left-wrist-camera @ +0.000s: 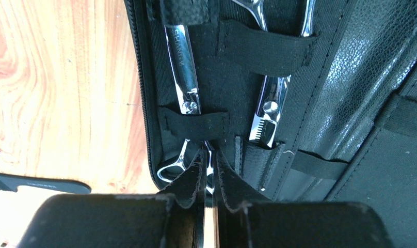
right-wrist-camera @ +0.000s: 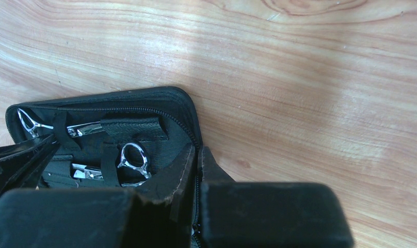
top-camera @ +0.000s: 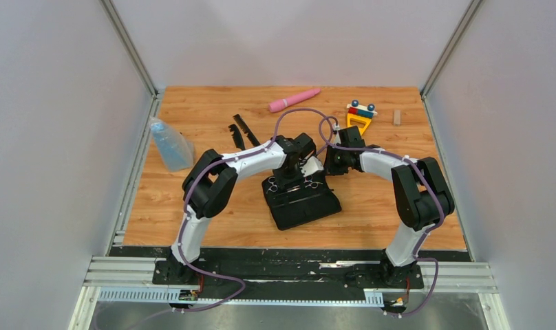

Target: Sort the hair-cutting tools

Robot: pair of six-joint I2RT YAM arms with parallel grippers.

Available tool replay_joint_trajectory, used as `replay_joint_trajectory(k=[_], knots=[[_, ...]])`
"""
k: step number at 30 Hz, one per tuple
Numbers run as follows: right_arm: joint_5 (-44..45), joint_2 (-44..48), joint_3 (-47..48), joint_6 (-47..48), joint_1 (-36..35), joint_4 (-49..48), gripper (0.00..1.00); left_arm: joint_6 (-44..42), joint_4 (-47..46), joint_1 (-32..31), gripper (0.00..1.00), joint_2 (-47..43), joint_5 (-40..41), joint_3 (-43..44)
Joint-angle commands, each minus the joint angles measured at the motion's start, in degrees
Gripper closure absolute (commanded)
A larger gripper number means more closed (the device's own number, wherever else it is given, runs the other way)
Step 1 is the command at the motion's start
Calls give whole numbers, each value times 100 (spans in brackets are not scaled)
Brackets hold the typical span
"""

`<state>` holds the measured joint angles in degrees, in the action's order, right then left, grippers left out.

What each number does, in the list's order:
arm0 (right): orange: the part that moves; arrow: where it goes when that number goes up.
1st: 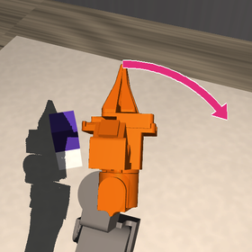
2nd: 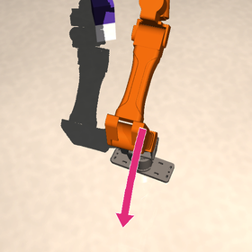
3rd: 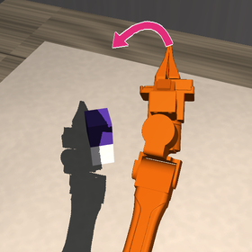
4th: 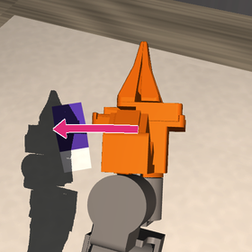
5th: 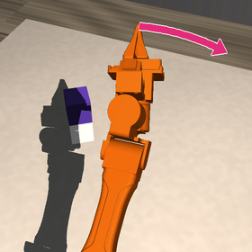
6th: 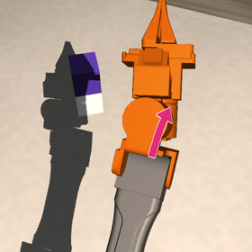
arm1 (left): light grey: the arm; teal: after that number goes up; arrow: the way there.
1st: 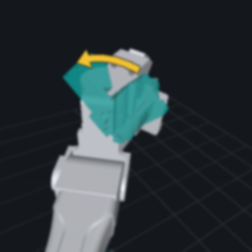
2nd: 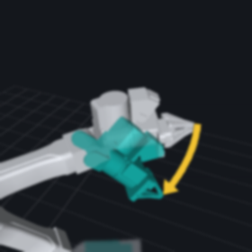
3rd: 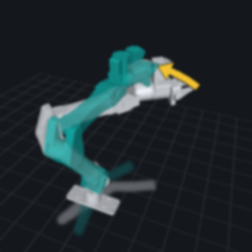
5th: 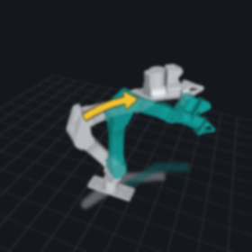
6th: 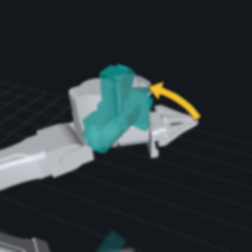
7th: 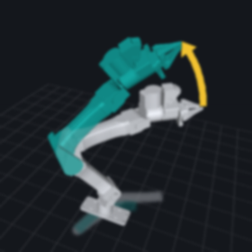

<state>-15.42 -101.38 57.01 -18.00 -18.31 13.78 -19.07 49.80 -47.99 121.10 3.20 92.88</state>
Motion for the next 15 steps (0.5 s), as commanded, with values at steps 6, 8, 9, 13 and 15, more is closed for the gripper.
replay_joint_trajectory(k=[6,8,9,13,15], knots=[[-286,-44,-84,-84,-69,-125,97,-366,-329,-56,84,301,-397,392],[-295,-48,-76,-90,-73,-130,97,-328,-320,-79,82,337,-529,420],[-295,-55,-70,-85,-71,-130,97,-314,-321,-86,81,349,-556,422],[-286,-53,-78,-90,-69,-130,97,-220,-303,-88,80,365,-593,459],[-288,-49,-74,-95,-74,-134,97,-161,-249,-88,79,373,-640,512]])
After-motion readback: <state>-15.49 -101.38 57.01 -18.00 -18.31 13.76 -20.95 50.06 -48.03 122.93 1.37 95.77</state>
